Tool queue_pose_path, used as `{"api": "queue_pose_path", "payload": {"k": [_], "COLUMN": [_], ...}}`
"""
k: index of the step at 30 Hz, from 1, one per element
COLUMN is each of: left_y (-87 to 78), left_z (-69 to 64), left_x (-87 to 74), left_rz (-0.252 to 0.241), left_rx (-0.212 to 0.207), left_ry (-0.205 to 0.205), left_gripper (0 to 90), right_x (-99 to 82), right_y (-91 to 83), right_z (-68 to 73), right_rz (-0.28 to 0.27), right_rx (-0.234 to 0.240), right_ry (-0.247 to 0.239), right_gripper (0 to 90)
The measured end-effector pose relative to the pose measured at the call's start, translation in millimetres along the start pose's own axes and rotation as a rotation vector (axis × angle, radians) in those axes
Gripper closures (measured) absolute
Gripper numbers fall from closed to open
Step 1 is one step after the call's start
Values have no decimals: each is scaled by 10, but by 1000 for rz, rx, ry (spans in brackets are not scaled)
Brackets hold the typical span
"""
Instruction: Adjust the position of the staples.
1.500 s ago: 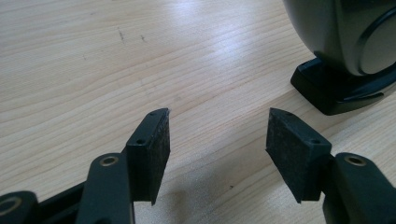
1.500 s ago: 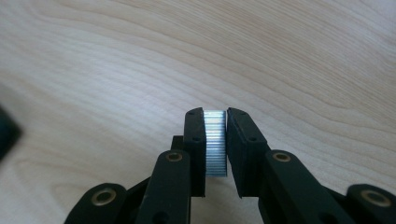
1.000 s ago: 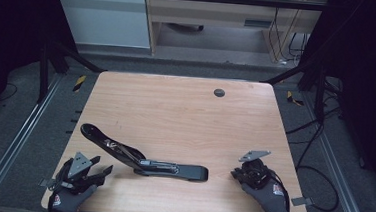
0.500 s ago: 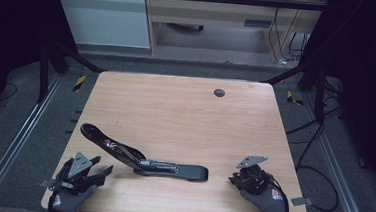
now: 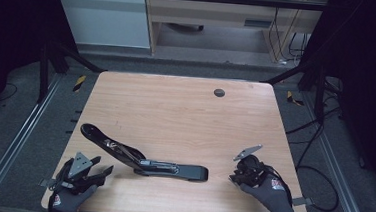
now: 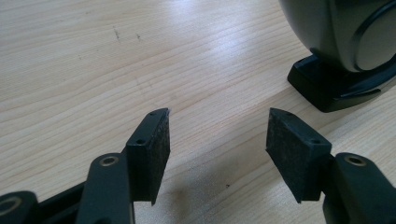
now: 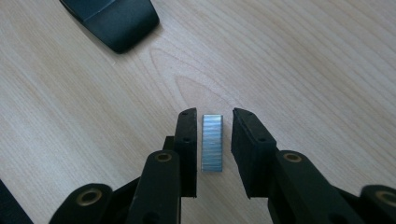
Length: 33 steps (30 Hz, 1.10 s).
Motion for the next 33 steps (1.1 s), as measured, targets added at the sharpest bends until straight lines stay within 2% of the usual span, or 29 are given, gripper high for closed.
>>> {"api": "queue_pose_path", "payload": {"k": [9,17,24,29,33], "left_y": [2,5,4,4,3], "left_z": [-1,-3,-1,-1,-1], "left_x": [-4,-5,-8,-8,-7], "left_rz": [2,3,4,5,4], "left_rx": [-2,-2,-1,-1,0], "left_ry": [0,1,1,1,1], "left_gripper": [394,394,394,394,395], "right_x": [-22,-63,-67,-72,-53], "right_y": [71,118,155,166,142], "right_z": [40,27,33,42,46], "right_rz": [53,81,83,89,74], "right_rx": [7,-5,-12,-10,-10], "right_ry": [-15,-20,-41,-38,-47], "right_gripper": [730,751,774,778,779]}}
Point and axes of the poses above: each handheld gripper's, and its own axes: y roughly forward along the jaws, x roughly out of its top, z roughly to its left, the point moved 10 cm from there along y, roughly forward along the jaws, and after that the axes turned 14 degrees about -x, right-handed, at the moved point
